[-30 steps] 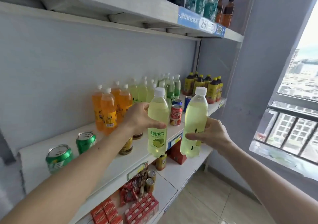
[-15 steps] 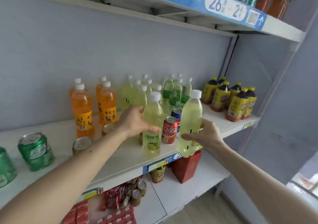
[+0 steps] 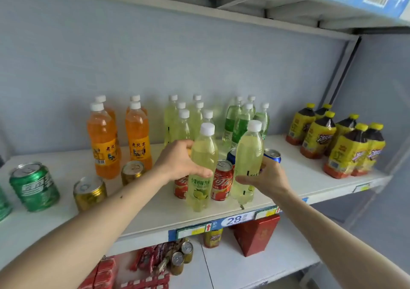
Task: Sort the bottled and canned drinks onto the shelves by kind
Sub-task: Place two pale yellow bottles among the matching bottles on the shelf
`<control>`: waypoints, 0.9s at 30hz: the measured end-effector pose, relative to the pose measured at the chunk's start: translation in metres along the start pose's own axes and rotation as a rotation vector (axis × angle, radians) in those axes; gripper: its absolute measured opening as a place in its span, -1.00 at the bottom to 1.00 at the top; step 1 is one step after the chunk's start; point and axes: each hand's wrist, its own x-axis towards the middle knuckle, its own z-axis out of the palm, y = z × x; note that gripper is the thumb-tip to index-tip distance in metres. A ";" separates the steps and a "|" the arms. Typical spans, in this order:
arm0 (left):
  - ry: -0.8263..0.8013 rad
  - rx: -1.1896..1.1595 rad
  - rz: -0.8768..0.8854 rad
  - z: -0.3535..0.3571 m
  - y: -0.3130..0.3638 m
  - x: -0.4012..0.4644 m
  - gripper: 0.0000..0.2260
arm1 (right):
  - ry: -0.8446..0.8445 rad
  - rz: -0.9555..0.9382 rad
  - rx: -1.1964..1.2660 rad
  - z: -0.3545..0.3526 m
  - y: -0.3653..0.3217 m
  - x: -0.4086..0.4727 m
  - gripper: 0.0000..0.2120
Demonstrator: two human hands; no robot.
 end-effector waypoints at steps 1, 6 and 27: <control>0.012 -0.004 -0.015 0.003 0.001 0.000 -0.13 | -0.010 -0.007 0.005 0.000 0.002 0.004 -0.42; 0.088 0.049 -0.082 0.014 -0.005 -0.001 0.04 | -0.067 -0.035 0.019 0.001 0.008 0.013 -0.45; 0.241 0.053 -0.192 -0.018 -0.020 -0.032 -0.48 | -0.240 -0.141 0.041 0.026 0.006 0.022 -0.39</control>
